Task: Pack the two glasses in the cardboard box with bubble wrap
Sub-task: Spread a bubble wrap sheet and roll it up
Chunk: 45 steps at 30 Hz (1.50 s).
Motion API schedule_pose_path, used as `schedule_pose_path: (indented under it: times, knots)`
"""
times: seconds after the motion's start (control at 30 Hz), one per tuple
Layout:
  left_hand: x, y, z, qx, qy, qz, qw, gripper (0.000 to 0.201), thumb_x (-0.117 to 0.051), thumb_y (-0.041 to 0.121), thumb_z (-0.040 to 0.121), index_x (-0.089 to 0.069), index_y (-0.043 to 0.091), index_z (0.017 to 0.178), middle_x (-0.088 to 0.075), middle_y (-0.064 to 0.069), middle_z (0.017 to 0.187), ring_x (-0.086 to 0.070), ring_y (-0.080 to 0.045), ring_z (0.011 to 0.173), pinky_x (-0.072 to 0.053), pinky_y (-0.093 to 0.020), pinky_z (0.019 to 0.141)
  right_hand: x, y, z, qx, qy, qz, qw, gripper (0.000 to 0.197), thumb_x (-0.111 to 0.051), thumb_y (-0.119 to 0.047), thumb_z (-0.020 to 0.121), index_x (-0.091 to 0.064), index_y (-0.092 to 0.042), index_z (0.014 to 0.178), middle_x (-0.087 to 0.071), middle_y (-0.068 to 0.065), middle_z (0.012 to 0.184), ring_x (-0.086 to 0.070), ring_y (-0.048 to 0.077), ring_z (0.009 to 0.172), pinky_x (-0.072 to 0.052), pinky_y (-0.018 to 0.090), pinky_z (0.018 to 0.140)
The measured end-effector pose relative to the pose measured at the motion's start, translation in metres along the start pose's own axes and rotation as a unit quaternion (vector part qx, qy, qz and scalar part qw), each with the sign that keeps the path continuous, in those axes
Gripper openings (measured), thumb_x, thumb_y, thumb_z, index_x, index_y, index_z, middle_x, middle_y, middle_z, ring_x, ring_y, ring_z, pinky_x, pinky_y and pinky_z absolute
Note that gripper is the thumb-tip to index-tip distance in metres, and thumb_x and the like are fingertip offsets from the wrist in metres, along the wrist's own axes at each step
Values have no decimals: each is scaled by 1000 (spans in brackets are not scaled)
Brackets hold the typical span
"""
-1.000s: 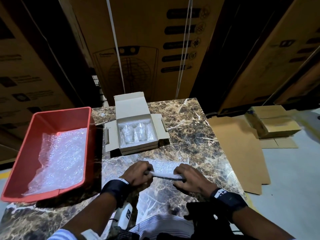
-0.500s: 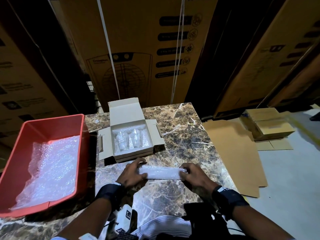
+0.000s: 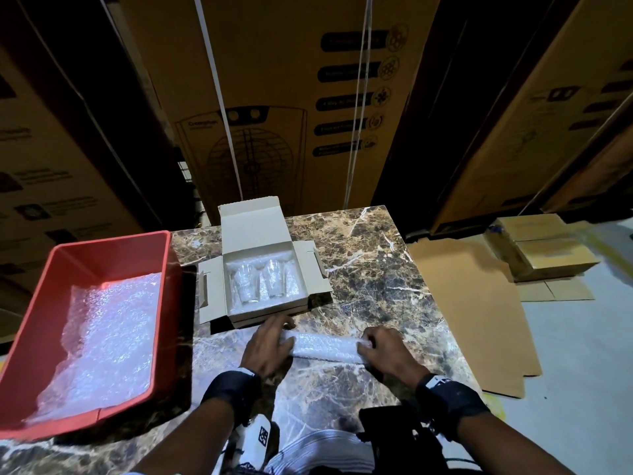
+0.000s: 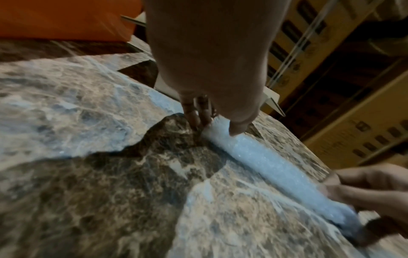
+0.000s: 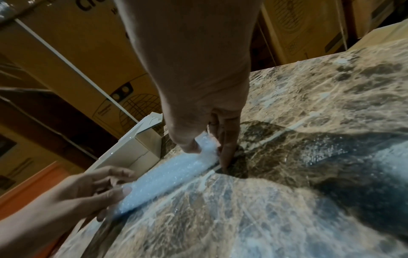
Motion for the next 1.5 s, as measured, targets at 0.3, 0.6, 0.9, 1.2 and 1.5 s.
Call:
schedule_pose_path:
  times: [0.3,0.6,0.9,1.2,1.5]
  knots:
    - [-2,62,3,-151,-54,220,962,55,-40,56,97,-45,30,146,-39,0,151,-36,-25,138,-31,-47,110,-6,-9,0,5,39,-119,992,21,-67,-36,88,-49,-24,89,-50,-8,87,-48,11,68,-41,28,56]
    - [-30,34,-15,-181,-221,246,926,77,-31,59,105,0,22,165,6,2,172,7,-23,159,3,-44,128,-12,-22,-3,81,79,-177,978,19,-60,-7,83,-52,-22,91,-51,-3,94,-47,17,84,-47,35,73]
    - [-41,33,-21,-174,-200,271,925,83,-33,63,102,1,20,165,6,-4,172,13,-25,158,15,-38,121,-49,-58,-22,190,-11,-61,980,76,-48,-10,85,-24,-11,158,-33,10,156,-29,23,143,-19,28,123]
    - [-42,23,-24,-171,-182,274,929,89,-38,64,98,0,20,165,7,0,172,11,-23,158,16,-37,123,-81,-39,-30,160,-40,-213,963,77,-31,-33,102,12,-8,160,24,4,163,21,14,153,5,37,128]
    - [-28,-13,-38,-133,-132,258,948,88,-31,76,94,0,34,164,14,12,169,16,-14,156,10,-42,124,-83,-16,-38,108,12,-230,967,70,-16,-58,106,7,-23,163,15,0,168,13,17,156,13,35,124]
Point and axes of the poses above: each hand's wrist, its own z-axis towards the middle knuckle, its own x-axis out of the back of the hand, y = z × x, the point moved 1 cm from there along z, towards the middle knuckle
